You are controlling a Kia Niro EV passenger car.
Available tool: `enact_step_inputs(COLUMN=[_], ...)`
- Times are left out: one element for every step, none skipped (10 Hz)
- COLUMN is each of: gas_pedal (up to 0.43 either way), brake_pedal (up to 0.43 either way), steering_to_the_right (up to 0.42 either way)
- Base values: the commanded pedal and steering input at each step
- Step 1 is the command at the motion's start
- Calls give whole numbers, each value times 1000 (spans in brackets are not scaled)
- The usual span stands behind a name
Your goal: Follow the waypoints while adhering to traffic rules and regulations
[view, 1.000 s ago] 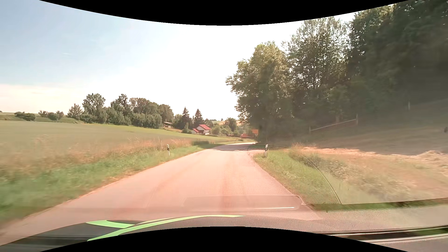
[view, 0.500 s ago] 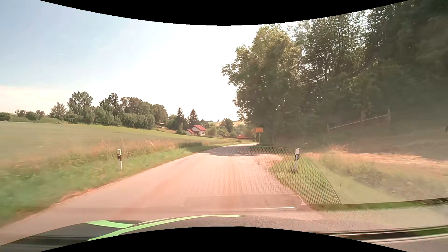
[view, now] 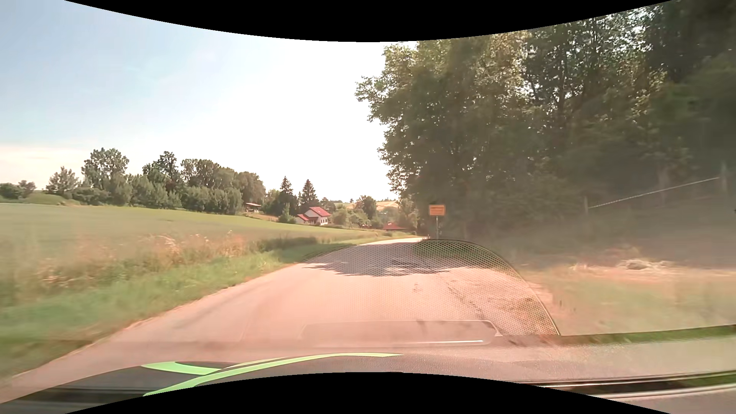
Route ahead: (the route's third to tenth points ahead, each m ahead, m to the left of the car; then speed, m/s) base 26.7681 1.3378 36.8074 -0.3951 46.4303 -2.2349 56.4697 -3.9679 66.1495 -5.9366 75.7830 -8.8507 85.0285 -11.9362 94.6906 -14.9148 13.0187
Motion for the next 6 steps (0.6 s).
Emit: enact_step_inputs(gas_pedal=[0, 0, 0, 0, 0, 0], brake_pedal=[232, 226, 226, 220, 213, 201], steering_to_the_right=[21, 25, 26, 26, 24, 21])
